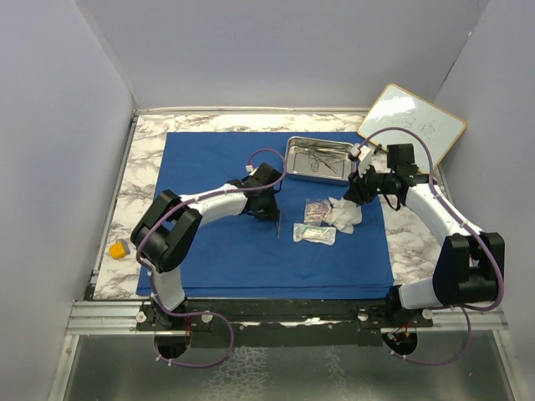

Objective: Open and lay out the surgical kit
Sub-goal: Adjust the medical item in the surgical kit, then smooth out the surgical kit at the center of the board.

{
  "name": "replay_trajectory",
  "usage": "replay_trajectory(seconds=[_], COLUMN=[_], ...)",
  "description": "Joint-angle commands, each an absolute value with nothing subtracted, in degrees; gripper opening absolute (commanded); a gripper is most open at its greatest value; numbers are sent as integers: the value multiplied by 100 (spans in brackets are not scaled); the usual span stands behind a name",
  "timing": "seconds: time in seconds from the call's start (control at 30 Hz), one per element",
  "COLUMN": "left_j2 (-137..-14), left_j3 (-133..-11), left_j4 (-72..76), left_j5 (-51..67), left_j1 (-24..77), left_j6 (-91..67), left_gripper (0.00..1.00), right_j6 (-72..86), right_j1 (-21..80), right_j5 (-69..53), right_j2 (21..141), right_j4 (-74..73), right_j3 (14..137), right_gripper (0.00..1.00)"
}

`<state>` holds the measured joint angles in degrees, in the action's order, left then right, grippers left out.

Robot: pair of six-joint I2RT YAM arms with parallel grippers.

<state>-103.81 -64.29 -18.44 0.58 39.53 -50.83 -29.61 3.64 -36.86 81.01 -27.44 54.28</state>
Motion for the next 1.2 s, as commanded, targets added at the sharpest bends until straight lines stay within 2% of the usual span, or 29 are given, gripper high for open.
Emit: replay_trajectory(seconds=[0.0, 0.73, 0.77, 0.87, 1.03, 1.17], left_j2=[-10129, -9547, -9492, -9299, -8893, -8755], left_j3=[-6364, -6278, -6253, -6089, -5633, -5512], left_j4=[-2086, -1742, -1656, -1269, -587, -334], left_j5=[0, 137, 216, 659, 1523, 1775], left_j1=[4011, 3719, 3636, 3235, 2172, 1386], left_j6=[-4992, -4415, -4295, -3957, -3518, -3229], left_gripper=[21, 26, 27, 34, 48, 55], right_j6=[-2936, -2956, -3005, -3121, -3167, -3302], right_j1=[326, 325, 325, 325, 483, 1303], right_j5=[-3762, -3917, -4023, -4407, -5112, -5124], right_j2=[8129, 7973, 7927, 7814, 7870, 8051], right_j4=[-2742, -2820, -2861, -2928, -3061, -3051], right_j3=[5528, 5628, 5640, 5636, 5774, 5884], right_gripper=[31, 31, 31, 41, 39, 39])
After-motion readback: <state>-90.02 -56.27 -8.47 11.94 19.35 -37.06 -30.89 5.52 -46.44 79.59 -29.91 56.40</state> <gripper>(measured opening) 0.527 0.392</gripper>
